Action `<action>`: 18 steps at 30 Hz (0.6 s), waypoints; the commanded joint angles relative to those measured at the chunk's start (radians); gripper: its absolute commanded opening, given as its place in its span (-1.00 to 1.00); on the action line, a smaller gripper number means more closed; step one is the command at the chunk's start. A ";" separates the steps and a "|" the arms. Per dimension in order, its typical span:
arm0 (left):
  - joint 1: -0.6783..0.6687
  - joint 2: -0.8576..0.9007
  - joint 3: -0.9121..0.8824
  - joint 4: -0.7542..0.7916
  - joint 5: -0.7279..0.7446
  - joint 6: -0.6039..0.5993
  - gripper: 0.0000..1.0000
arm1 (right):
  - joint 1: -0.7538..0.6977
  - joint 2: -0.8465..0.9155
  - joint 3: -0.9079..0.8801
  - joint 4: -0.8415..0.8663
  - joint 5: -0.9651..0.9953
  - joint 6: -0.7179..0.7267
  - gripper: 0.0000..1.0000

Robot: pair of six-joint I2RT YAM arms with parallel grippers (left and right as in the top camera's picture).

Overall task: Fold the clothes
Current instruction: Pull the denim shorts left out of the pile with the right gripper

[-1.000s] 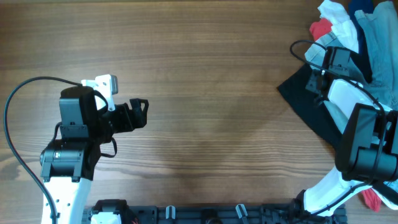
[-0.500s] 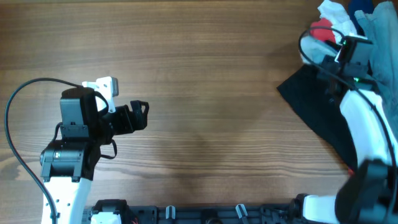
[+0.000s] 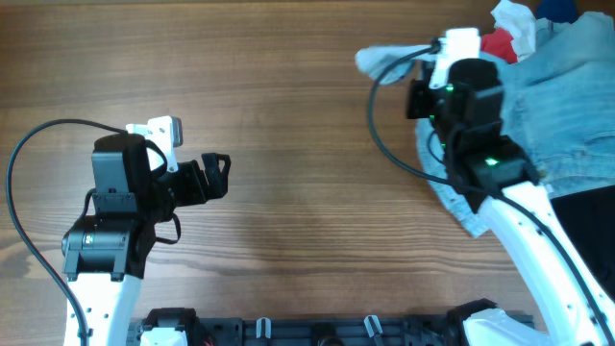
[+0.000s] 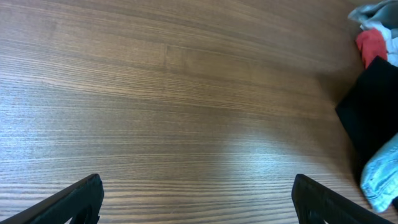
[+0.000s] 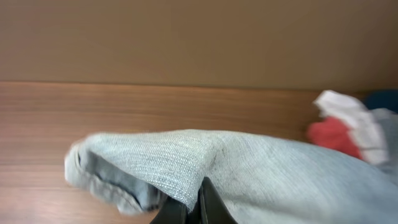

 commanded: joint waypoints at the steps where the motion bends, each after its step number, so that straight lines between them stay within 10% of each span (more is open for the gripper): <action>1: -0.006 -0.001 0.018 0.003 0.001 -0.005 0.95 | 0.048 0.092 0.013 0.101 -0.104 0.110 -0.91; 12: -0.006 0.008 0.018 0.004 0.001 -0.005 1.00 | 0.085 0.283 0.033 0.411 -0.140 0.334 -0.84; 15: -0.006 0.021 0.018 0.005 0.002 -0.006 1.00 | 0.081 0.282 0.068 0.333 -0.121 0.273 0.99; 18: -0.006 0.035 0.018 0.012 0.002 -0.005 0.99 | 0.069 0.259 0.097 0.163 -0.018 0.222 0.99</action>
